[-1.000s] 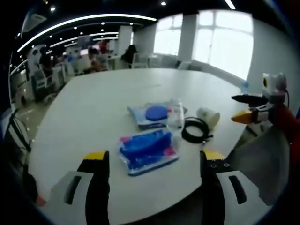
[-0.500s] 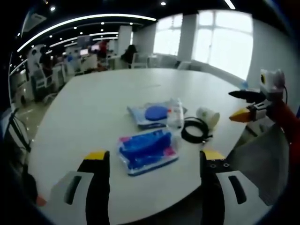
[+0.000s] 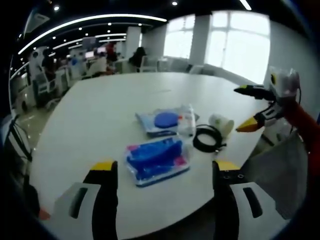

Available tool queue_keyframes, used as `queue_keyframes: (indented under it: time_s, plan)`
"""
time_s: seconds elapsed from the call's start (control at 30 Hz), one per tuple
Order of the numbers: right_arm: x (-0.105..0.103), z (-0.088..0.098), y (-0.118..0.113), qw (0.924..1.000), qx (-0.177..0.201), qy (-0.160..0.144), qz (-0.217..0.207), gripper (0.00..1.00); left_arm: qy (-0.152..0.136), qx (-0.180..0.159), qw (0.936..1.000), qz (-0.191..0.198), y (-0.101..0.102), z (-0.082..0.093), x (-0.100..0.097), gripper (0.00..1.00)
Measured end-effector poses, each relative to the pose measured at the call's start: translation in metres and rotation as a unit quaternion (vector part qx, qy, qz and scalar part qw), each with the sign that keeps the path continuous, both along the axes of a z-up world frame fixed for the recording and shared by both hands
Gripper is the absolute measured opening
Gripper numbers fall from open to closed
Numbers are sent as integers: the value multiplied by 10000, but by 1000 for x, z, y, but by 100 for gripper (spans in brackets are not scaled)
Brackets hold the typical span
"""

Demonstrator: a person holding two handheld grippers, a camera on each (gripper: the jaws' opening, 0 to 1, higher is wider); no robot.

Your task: Arrange the tabletop items into an orderly group along one side of the table until the central work area is clear of visible clutter.

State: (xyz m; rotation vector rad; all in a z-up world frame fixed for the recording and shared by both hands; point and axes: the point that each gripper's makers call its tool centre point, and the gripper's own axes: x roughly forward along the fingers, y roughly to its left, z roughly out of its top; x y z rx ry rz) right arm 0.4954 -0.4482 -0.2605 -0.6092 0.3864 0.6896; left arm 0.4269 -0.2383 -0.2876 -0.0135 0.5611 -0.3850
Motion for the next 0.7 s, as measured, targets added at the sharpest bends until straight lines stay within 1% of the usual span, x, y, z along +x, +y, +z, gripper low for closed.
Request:
queue_keyframes:
  time_s: [0.1, 0.2, 0.23, 0.37, 0.5, 0.6, 0.67, 0.7]
  plan:
    - [1, -1, 6, 9997, -123, -22, 191, 96, 7, 2, 10000, -9, 0, 0, 0, 73]
    - [3, -5, 11, 9985, -328, -49, 435, 96, 9, 4, 10000, -7, 0, 0, 0, 73]
    - [4, -6, 15, 9975, -410, -63, 568, 96, 7, 1, 10000, -8, -1, 0, 0, 73]
    - [8, -9, 25, 9947, -549, -111, 868, 95, 16, 0, 10000, -7, 0, 0, -1, 73]
    - [13, -14, 32, 9898, -783, -159, 1182, 94, 26, 5, 10000, -7, 0, -1, -1, 73]
    - [17, -18, 34, 9862, -903, -129, 1380, 94, 36, 9, 10000, -14, 0, -1, -1, 72]
    - [21, -21, 35, 9819, -1078, -96, 1557, 93, 49, 12, 10000, -20, 0, -2, -2, 72]
    - [24, -21, 36, 9795, -1140, -143, 1652, 92, 60, 10, 10000, -19, 0, -2, -2, 72]
